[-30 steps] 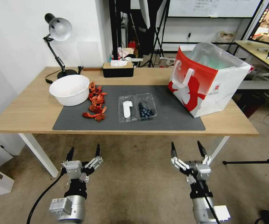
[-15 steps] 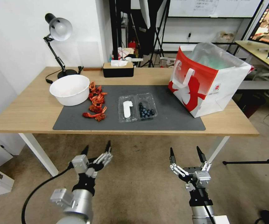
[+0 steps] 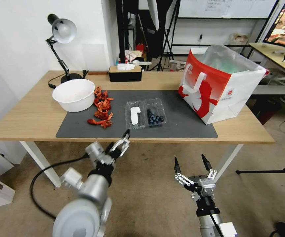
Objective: Close the takeout container lid, then place the container into the takeout bag.
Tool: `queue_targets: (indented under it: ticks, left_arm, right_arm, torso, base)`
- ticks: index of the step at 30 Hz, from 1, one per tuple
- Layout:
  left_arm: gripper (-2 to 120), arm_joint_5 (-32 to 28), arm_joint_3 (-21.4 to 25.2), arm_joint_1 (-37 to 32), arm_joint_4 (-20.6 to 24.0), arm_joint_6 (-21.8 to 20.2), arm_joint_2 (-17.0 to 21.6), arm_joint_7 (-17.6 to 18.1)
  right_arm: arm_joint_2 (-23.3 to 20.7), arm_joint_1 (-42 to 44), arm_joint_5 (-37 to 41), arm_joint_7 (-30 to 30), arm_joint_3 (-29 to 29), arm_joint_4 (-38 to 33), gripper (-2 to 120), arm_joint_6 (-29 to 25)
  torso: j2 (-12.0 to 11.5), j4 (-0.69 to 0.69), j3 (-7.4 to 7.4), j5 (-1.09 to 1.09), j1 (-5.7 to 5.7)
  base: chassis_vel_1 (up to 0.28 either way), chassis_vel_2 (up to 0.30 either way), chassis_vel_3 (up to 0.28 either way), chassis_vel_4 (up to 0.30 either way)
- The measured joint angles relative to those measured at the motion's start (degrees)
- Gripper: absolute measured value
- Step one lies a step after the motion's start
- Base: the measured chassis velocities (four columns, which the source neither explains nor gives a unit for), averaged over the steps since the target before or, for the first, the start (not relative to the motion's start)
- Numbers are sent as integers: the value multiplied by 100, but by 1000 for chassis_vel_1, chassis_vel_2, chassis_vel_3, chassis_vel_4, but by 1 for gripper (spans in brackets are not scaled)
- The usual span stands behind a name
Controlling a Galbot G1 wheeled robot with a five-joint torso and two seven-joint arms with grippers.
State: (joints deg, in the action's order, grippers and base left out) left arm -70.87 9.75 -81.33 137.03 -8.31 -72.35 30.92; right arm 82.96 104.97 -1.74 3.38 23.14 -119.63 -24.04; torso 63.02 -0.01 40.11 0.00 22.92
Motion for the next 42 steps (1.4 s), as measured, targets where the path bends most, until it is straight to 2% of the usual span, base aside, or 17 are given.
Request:
queue_targets:
  ticks: [2,7,14,17,25,33,38,39,42]
  left_arm:
    - [100,-324,-228,304,-201,97,-29,115]
    - [100,-400,-452,650,-490,254,-128,143]
    - [100,-543,-882,1459,-1002,265,-255,465]
    - [100,-651,-1034,1905,-1350,289,-300,625]
    - [100,-876,-1157,2435,-1894,169,-364,707]
    - [100,-997,-1198,2716,-2180,86,-339,782]
    - [100,-1012,-1222,2820,-2328,70,-368,925]
    - [100,-1014,-1233,2855,-2389,34,-386,1067]
    - [100,-1036,-1225,2905,-2473,28,-403,1176]
  right_arm:
    - [70,31,-54,1,8,32,100,-40]
    - [159,63,-125,1,2,86,100,-88]
    - [250,100,-226,12,1,130,100,-135]
    - [255,144,-232,22,37,130,100,-169]
    - [283,184,-235,35,80,143,100,-225]
    - [330,170,-267,36,77,193,100,-244]
    - [336,160,-272,42,82,218,100,-249]
    - [338,148,-272,49,94,230,100,-250]
    - [345,136,-272,52,103,243,100,-250]
  torso:
    - [0,1,0,0,0]
    - [0,1,0,0,0]
    - [0,1,0,1,0]
    - [0,1,0,0,0]
    - [0,1,0,0,0]
    - [0,1,0,0,0]
    - [0,1,-1,0,0]
    - [0,1,0,0,0]
    - [0,1,-1,0,0]
  base:
    - [0,0,0,0]
    - [0,0,0,0]
    - [0,0,0,0]
    - [0,0,0,0]
    - [0,0,0,0]
    - [0,0,0,0]
    - [0,0,0,0]
    - [0,0,0,0]
    - [0,0,0,0]
